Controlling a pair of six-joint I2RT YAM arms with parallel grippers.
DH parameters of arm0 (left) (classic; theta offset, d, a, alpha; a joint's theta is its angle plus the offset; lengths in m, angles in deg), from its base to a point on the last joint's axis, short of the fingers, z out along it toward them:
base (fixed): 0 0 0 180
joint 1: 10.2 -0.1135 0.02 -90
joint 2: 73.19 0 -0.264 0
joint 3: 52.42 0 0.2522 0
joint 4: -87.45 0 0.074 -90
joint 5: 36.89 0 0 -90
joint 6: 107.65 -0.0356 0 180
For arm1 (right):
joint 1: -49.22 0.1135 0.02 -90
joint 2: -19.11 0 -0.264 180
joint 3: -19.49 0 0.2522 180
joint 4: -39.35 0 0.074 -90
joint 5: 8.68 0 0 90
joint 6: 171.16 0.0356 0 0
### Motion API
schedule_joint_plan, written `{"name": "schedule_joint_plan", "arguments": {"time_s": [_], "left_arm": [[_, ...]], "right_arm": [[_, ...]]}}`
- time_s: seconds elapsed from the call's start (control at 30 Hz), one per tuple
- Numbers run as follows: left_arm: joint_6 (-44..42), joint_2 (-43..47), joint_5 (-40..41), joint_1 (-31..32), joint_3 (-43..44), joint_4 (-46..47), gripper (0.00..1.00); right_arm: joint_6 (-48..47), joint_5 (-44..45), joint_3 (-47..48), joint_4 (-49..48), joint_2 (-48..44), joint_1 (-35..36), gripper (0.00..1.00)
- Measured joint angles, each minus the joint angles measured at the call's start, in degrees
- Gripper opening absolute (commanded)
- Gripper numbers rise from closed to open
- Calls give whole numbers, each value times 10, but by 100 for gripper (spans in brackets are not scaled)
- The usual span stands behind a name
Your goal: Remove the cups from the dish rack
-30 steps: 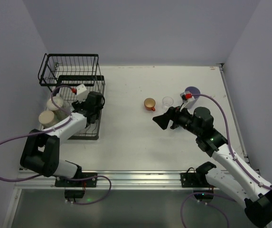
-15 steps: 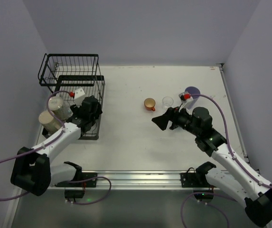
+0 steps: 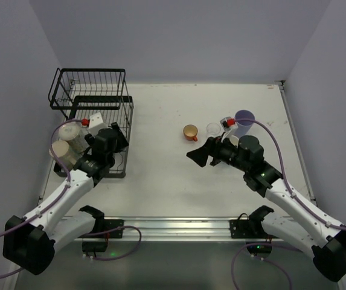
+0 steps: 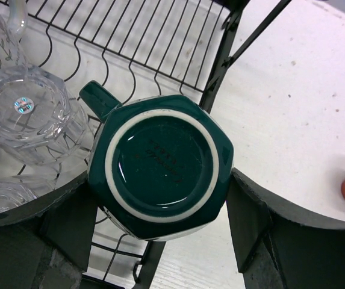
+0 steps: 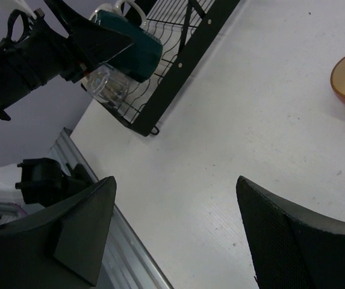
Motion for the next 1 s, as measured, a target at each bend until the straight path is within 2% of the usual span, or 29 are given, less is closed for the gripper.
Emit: {"name": "schedule_joint_plan", "arguments": {"time_s": [0.2,0.33,0.67,1.0], "left_arm": [[-10,52,-20,1,-4,-1,5],[-15,92,-62,1,-8,-5,6],[23,158,-249,3,-10,19,7],[114,176,-392,3,-42,121,9]], "right_arm": [[23,-8,1,-41,31,36,84],[43,-8,5,-77,65,66,83],[107,-6,9,-265,163,134,81],[119,0,33,-335,220,140,78]]}}
